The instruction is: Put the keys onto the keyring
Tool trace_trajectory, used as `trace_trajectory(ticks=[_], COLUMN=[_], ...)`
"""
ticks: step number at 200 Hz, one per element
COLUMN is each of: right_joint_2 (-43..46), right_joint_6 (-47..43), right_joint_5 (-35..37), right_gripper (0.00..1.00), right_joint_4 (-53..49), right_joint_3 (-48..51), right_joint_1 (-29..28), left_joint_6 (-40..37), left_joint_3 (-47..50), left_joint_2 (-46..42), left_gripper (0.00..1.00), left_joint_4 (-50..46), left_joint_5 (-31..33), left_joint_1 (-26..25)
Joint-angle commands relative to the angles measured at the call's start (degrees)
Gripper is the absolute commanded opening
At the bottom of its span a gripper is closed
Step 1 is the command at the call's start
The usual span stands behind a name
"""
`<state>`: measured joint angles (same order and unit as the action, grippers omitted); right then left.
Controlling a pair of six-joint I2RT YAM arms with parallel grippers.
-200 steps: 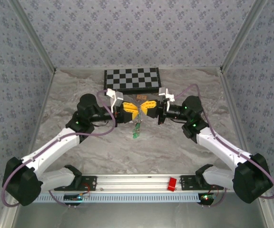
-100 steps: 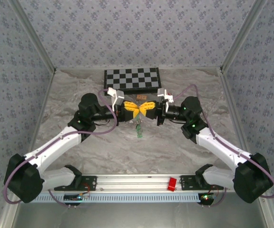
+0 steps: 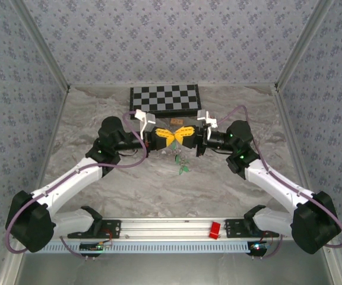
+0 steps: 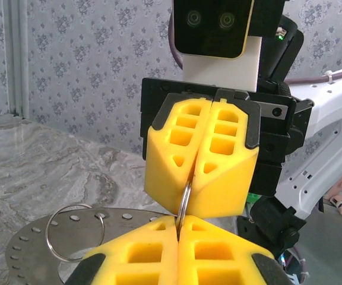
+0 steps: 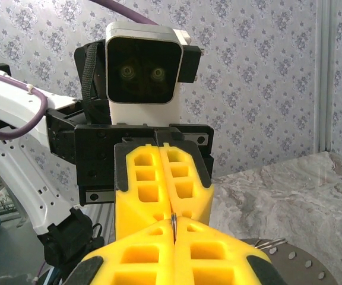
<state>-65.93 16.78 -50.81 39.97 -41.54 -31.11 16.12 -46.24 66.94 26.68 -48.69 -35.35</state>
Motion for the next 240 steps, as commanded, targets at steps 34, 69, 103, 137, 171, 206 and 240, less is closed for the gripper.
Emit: trace_trajectory(ticks=[34,69,103,137,171,206,240], right_joint_2=[2.82,5.68,7.13,5.73,1.72,-5.26,-9.12], right_joint_6=[-3.17,-11.28,-18.20,-23.67,-26.65,-31.74,-33.90], right_joint_5=[3.43,9.06,14.82,18.18,17.91,19.66,19.84], right_gripper=[0.23,0.31,0.33,0.33,0.35,0.41,0.36], right_joint_4=[-9.93,-31.10,-47.31,-60.79,-72.40,-84.31,-87.80], right_joint_3=[-2.40,-7.18,-11.92,-19.19,-28.41,-37.18,-40.26], right_joint_1=[-0.56,-0.70,-1.72,-3.40,-4.48,-6.93,-8.21], left_joint_6=[-5.83,-12.46,-17.96,-22.02,-24.79,-25.26,-25.27], left_joint_3=[-3.41,-5.79,-7.50,-8.81,-9.26,-8.78,-8.09], left_joint_2=[-0.82,-0.52,0.39,1.71,2.10,1.58,0.68], left_gripper=[0.00,0.00,0.00,0.00,0.00,0.00,0.00], left_joint_4=[-6.18,-14.61,-20.52,-24.99,-27.59,-27.84,-27.40], left_joint_5=[-0.66,-0.10,-0.60,-1.20,-1.65,-1.92,-2.29], left_joint_1=[-1.10,-0.72,-0.56,-0.48,-0.33,-0.17,-0.07])
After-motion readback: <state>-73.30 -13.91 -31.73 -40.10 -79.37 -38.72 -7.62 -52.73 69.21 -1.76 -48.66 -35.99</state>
